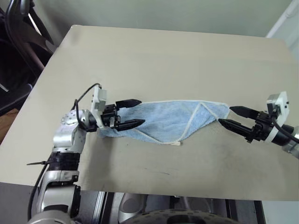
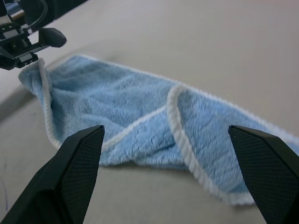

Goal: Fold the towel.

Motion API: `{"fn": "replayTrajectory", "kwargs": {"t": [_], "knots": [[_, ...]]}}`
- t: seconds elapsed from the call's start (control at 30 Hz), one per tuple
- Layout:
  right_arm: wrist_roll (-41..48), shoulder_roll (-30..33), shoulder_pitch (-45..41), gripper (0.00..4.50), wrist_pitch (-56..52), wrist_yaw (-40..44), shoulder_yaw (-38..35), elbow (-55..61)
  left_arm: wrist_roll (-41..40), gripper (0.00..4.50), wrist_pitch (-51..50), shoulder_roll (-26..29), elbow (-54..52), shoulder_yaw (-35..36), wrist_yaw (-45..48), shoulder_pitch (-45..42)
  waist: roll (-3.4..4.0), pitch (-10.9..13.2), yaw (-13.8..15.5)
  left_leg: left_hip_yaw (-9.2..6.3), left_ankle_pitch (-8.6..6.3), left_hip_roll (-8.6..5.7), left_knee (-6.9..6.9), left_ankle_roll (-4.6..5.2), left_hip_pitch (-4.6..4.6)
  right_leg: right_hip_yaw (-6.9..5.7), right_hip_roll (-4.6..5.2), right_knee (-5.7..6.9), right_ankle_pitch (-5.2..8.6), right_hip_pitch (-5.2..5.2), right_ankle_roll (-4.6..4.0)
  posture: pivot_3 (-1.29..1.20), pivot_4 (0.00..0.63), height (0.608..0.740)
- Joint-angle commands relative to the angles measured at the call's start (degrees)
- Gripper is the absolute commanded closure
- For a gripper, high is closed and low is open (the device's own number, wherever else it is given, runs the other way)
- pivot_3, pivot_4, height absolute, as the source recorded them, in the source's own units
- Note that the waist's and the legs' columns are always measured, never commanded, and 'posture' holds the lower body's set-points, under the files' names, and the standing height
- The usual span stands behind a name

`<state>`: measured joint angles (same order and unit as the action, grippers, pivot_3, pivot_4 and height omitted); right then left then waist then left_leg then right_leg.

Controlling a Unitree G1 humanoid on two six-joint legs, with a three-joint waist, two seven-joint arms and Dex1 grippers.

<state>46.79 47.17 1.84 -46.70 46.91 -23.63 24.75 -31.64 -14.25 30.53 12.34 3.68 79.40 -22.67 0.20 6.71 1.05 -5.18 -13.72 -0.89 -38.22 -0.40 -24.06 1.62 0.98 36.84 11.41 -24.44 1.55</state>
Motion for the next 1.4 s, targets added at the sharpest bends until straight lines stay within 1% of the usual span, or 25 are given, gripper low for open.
{"fn": "replayTrajectory", "kwargs": {"t": [0.03, 0.2, 0.43, 1.17, 1.2, 1.23, 1.27, 1.3, 1.33, 1.4], "knots": [[0.14, 0.43, 0.34, 0.0, 1.08, -0.42, -1.63, 2.09, 0.1, 0.02, 0.39, 0.46, -2.04, 0.08, -0.13, 0.13, 0.0, 0.0, 0.0, 0.0, 0.0, 0.0, 0.0, 0.0, 0.0, 0.0, 0.0, 0.0, 0.0, 0.0, 0.0, 0.0, 0.15, 0.733], [1.34, 0.47, -0.01, 0.0, 0.43, -1.22, -2.91, 2.04, -0.24, 0.02, -0.31, -0.69, -2.88, -0.43, -0.98, -0.49, -0.01, 0.0, 0.05, 0.0, 0.0, -0.01, 0.0, 0.0, 0.0, 0.01, 0.0, 0.0, 0.01, 0.0, 0.01, 0.0, 0.15, 0.733], [2.86, 0.05, -3.67, 0.0, -1.32, -3.75, -2.98, -1.31, -2.17, 0.02, -3.82, -0.34, -7.4, -0.18, -2.09, 0.84, -0.01, 0.01, 0.0, 0.02, 0.0, -0.01, 0.0, 0.0, 0.01, 0.02, 0.0, 0.0, 0.02, 0.01, 0.04, 0.0, 0.15, 0.733], [3.36, 0.27, -3.8, 0.0, -1.51, -4.21, -2.89, -1.42, -2.21, 0.02, -4.53, -0.36, -8.05, 0.0, -2.4, 1.04, -0.01, 0.01, 0.04, 0.02, -0.02, 0.0, 0.03, -0.02, 0.01, 0.02, 0.0, -0.01, 0.06, 0.0, 0.07, 0.0, 0.15, 0.733], [-0.05, -1.36, -12.93, 0.0, -2.56, -7.69, 0.54, -12.78, -1.17, 0.02, -3.3, -0.87, -9.82, -0.57, -3.5, 3.36, -0.02, 0.0, -0.21, 0.02, -0.02, 0.0, 0.03, -0.02, 0.01, 0.02, 0.0, -0.01, 0.06, 0.0, 0.07, 0.0, 0.15, 0.733], [-3.97, -1.87, -19.74, 0.0, -2.35, -9.95, 4.1, -20.93, -0.05, 0.02, -1.77, -2.22, -11.68, -1.41, -5.23, 5.48, -0.06, -0.01, -0.58, 0.02, -0.02, 0.0, 0.04, -0.02, 0.06, 0.04, 0.0, -0.01, 0.05, 0.04, 0.07, 0.0, 0.15, 0.733], [-7.35, -2.16, -24.28, 0.0, -1.9, -11.43, 6.92, -26.4, 0.93, 0.02, -0.7, -3.41, -13.13, -2.21, -6.9, 6.79, 0.05, 0.0, -1.23, 0.05, -0.1, 0.0, -0.07, -0.08, 0.13, 0.06, 0.0, -0.04, 0.0, 0.03, 0.09, 0.0, 0.15, 0.733], [-9.37, -2.27, -26.85, 0.0, -1.47, -11.78, 8.54, -29.61, 1.43, 0.02, -0.3, -4.36, -14.3, -2.83, -8.19, 7.49, 0.17, 0.03, -1.32, 0.21, -0.07, -0.03, -0.06, 0.02, 0.13, 0.16, 0.06, -0.4, -0.1, 0.03, 0.35, 0.0, 0.15, 0.733], [-10.26, -2.25, -27.23, 0.0, -0.78, -11.17, 9.05, -29.99, 1.46, 0.02, -0.39, -4.92, -14.87, -3.11, -8.88, 7.54, 0.13, 0.06, -1.21, 0.28, 0.11, -0.06, 0.08, 0.34, 0.01, 0.15, 0.12, -0.64, -0.41, 0.03, 0.81, 0.0, 0.15, 0.733], [-11.51, -2.33, -27.49, 0.0, 0.84, -9.67, 9.44, -30.3, 1.45, 0.02, -0.65, -5.45, -15.62, -3.46, -10.13, 7.43, 0.11, 0.11, -0.47, 0.19, 0.19, 0.07, 0.16, 0.61, -0.02, 0.03, 0.09, -0.71, -0.82, 0.02, 0.17, 0.0, 0.15, 0.733]]}}
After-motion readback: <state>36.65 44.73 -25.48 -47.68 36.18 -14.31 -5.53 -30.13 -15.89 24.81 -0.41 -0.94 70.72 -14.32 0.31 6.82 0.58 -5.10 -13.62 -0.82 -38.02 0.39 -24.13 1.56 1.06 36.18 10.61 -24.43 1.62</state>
